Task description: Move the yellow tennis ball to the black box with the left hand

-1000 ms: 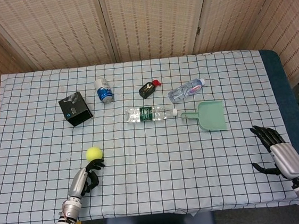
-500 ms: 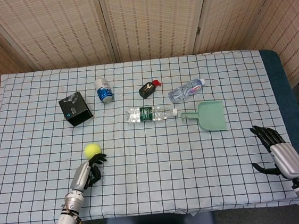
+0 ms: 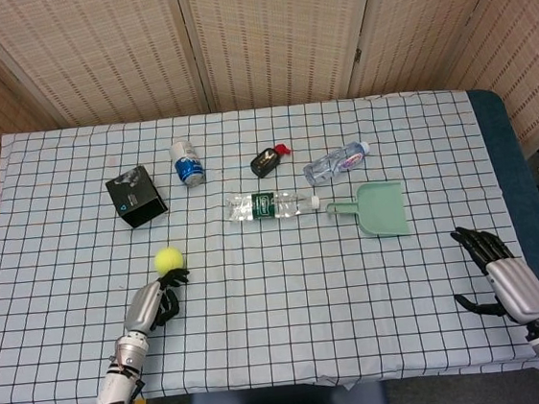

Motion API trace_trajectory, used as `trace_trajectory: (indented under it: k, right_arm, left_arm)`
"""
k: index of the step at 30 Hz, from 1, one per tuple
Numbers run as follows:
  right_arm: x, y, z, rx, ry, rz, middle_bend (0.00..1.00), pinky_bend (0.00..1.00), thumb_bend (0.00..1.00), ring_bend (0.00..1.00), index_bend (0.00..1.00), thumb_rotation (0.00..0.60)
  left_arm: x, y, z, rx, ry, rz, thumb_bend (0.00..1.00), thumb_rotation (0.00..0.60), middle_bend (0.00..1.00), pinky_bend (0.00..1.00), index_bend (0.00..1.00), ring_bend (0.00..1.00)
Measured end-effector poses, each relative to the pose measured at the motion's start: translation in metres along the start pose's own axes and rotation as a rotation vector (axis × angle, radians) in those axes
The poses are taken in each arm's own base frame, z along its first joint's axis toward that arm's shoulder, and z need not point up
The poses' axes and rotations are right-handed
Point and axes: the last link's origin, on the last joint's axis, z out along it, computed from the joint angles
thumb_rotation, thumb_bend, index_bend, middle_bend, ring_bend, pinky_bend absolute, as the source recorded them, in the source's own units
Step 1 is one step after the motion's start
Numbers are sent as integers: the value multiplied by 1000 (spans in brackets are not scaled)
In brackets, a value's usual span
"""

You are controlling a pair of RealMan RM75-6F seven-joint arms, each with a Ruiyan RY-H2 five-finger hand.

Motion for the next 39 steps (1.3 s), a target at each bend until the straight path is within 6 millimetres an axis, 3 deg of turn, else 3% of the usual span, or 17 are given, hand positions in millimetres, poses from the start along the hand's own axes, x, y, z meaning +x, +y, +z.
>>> trace_trajectory:
  k: [39]
  right_arm:
    - [-2, 1, 0, -7, -15, 1, 0, 0, 159, 0, 0, 600]
  left_arm:
    - [19, 8, 45, 9, 20, 175, 870, 600, 292, 568, 260, 288]
